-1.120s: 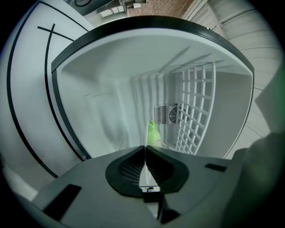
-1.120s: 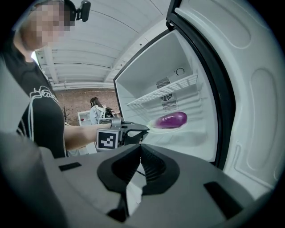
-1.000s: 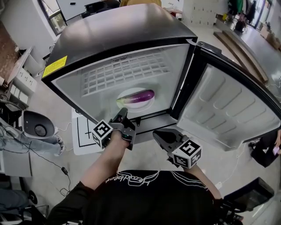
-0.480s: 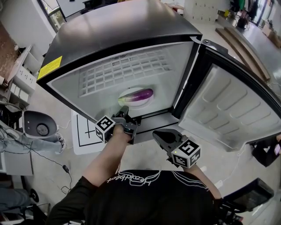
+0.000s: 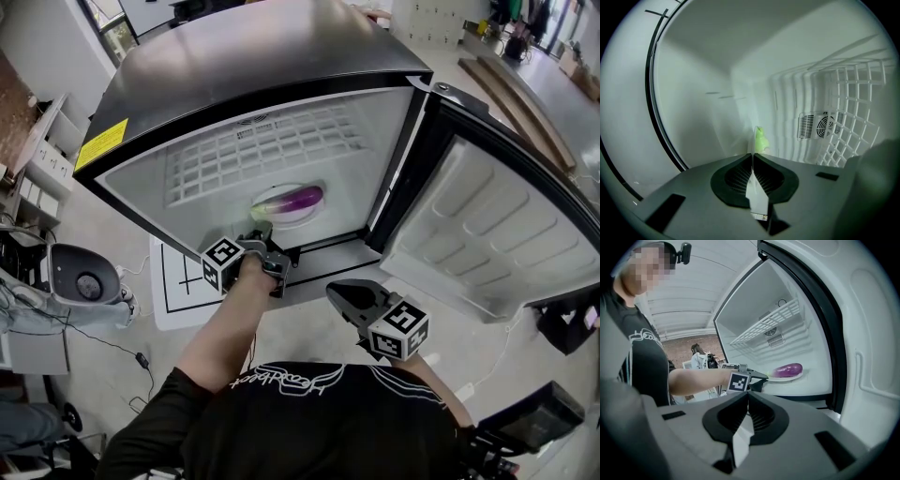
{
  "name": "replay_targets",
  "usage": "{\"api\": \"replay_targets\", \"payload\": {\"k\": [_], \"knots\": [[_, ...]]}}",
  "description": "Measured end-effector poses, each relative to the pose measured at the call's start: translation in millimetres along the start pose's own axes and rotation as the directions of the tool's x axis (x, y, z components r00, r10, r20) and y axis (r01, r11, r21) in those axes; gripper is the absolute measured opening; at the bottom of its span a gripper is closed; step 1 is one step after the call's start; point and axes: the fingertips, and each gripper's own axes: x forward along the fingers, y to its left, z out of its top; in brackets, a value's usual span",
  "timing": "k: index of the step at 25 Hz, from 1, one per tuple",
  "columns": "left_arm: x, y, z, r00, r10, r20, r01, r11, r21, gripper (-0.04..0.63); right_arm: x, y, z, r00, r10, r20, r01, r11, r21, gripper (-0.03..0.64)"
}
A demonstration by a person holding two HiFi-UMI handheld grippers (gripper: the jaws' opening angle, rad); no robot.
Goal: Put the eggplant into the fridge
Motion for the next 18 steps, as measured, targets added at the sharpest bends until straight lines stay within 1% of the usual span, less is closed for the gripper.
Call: {"api": "replay_targets", "payload": {"k": [4,11,13,15,18], "knots": [[2.8,0.8,0.3,0.999,0.041,-0.036,-0.039,0.998,0.051,0.018,-1.6,0.5,1.7,0.999,0.014,0.032,-0.015,1.0,0.027,0.008],[5.5,0.4,-3.0,0.993,0.062,-0.1,-0.049,0.991,0.121,0.021,-0.4,-1.8,-3.4,1.0,0.011,0.021,-0.012,1.0,0.023,0.008],[5.7,-1.1,-4.8,0.991,0.068,-0.116,-0.05,0.987,0.151,0.037,1.3,-2.5,-6.3,1.0,0.012,0.015,-0.012,1.0,0.028,0.008],[5.1,-4.8,-6.3,0.99,0.06,-0.126,-0.039,0.985,0.166,0.076,2.9,-1.3,-7.2,1.0,0.016,0.011,-0.017,0.999,0.03,0.008],[3.6,-8.8,-7.8,0.988,0.051,-0.144,-0.023,0.981,0.193,0.108,3.2,2.3,-3.0,0.999,0.029,0.03,-0.031,0.999,0.038,0.008]]}}
